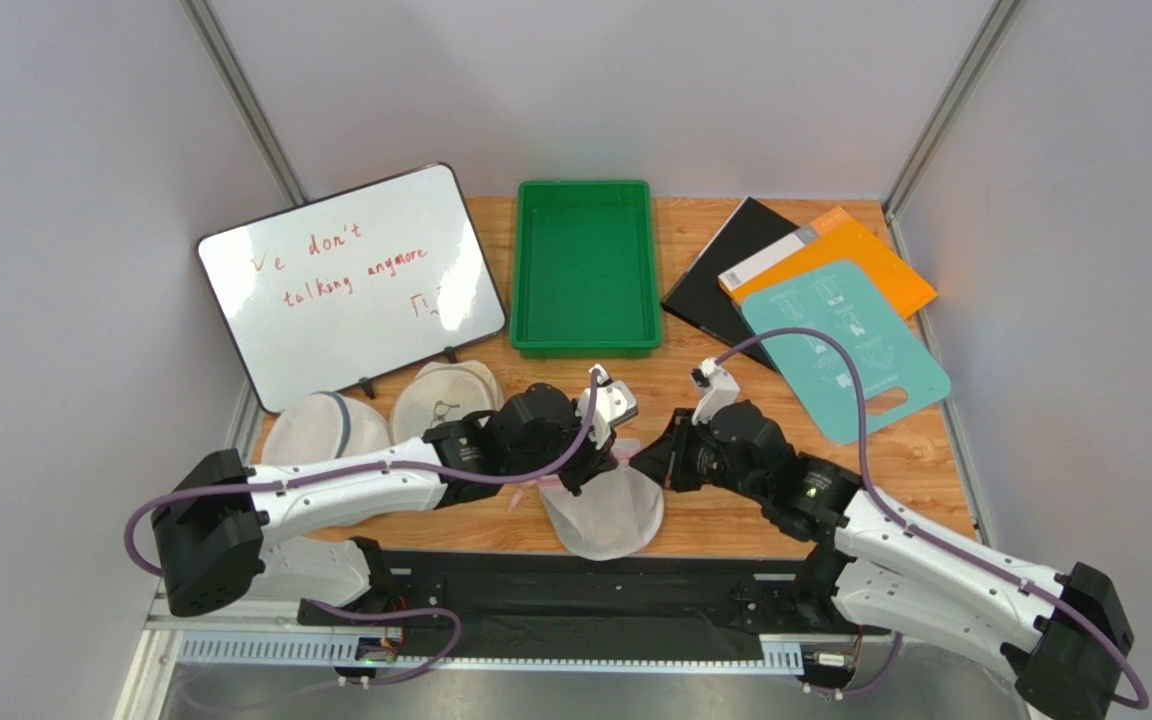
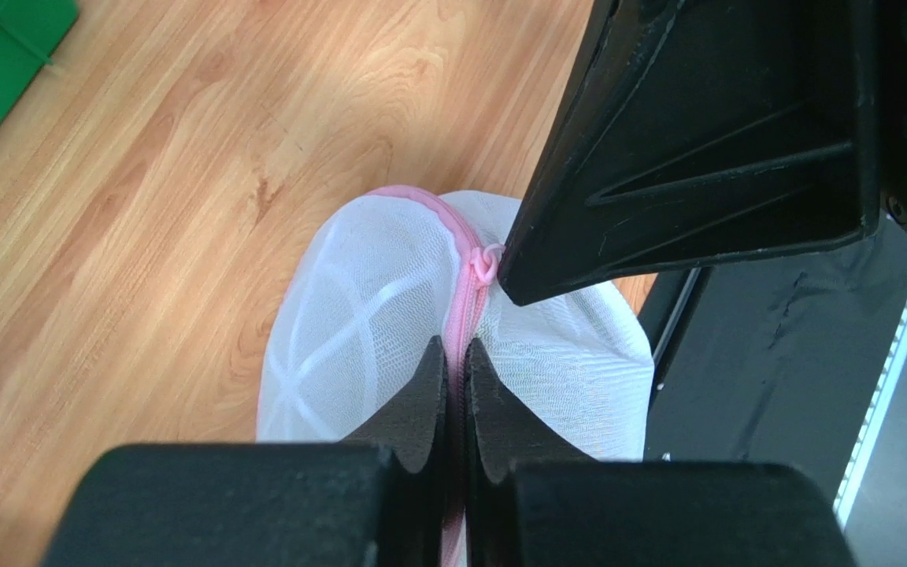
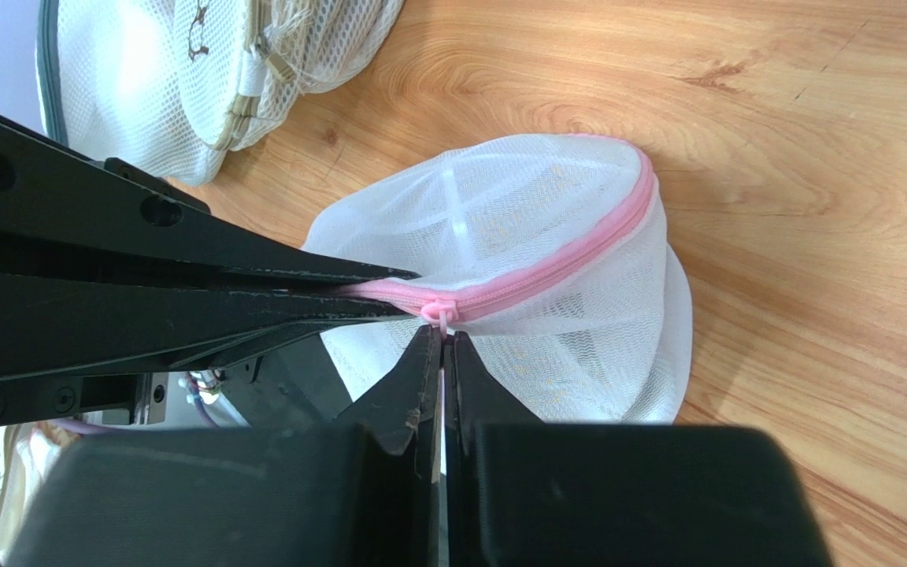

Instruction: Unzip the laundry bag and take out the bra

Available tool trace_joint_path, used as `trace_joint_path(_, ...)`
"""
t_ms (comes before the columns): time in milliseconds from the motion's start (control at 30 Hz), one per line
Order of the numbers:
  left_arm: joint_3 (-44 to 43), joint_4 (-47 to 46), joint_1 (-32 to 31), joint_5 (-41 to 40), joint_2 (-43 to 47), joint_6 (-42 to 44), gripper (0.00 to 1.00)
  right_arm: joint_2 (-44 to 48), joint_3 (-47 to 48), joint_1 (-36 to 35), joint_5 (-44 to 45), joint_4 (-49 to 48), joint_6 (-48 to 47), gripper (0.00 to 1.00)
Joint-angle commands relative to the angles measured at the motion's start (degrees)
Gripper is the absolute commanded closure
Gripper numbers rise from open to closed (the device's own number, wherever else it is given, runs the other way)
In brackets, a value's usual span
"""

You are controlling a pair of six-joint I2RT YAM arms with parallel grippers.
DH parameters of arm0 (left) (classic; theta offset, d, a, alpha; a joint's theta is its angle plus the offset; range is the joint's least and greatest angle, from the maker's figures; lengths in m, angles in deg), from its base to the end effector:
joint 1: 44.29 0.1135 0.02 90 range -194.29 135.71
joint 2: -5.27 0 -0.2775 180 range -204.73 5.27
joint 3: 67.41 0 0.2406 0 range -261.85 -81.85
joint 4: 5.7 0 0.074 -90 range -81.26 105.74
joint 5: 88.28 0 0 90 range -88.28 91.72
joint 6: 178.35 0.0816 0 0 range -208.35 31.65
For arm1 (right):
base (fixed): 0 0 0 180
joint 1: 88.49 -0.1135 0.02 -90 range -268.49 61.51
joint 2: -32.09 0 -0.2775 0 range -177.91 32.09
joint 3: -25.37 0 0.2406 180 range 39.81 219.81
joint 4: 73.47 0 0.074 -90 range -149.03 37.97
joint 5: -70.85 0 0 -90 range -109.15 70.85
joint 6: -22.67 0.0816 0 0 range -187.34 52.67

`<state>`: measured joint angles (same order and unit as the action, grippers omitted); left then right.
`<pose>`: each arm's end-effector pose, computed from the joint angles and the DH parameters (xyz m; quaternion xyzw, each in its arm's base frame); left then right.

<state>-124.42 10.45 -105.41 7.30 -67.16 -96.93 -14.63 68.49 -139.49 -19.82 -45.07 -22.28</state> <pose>0.1381 -0.2669 0.2328 0.4071 0.7712 -0.3134 0.3758 0.1263 0.1575 0.2180 -0.0482 0.8733 0.3638 0.3204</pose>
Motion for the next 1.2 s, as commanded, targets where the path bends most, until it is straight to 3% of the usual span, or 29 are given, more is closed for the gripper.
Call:
trace_joint_path(0,0.90,-0.40,0.04,-0.75,2.28,0.75,1.00,0.14,2.51,-0.24,3.65,0.19,-1.81,1.00)
trace_joint_path(567,5.65,1.80,0.04,-8.39,11.69,3.65,1.00,-0.13,2.33,6.27,1.55,1.25,-4.36,1.00)
trace_joint_path(933,-1.55,-3.29,3.47,-11.90,5.19,13.14,1.00,-3.55,10.60,7.15,3.04,2.30,-9.90,1.00)
trace_joint_path(1133,0.55,-2.43,3.47,-13.59,5.71,12.63,1.00,-3.20,8.06,7.06,-1.69,1.17,-8.59,1.00)
trace_joint_path(1167,1.42,-1.98,3.47,-12.80,6.06,11.93,0.92,-2.94,7.27,7.06,-2.40,0.29,-7.71,1.00)
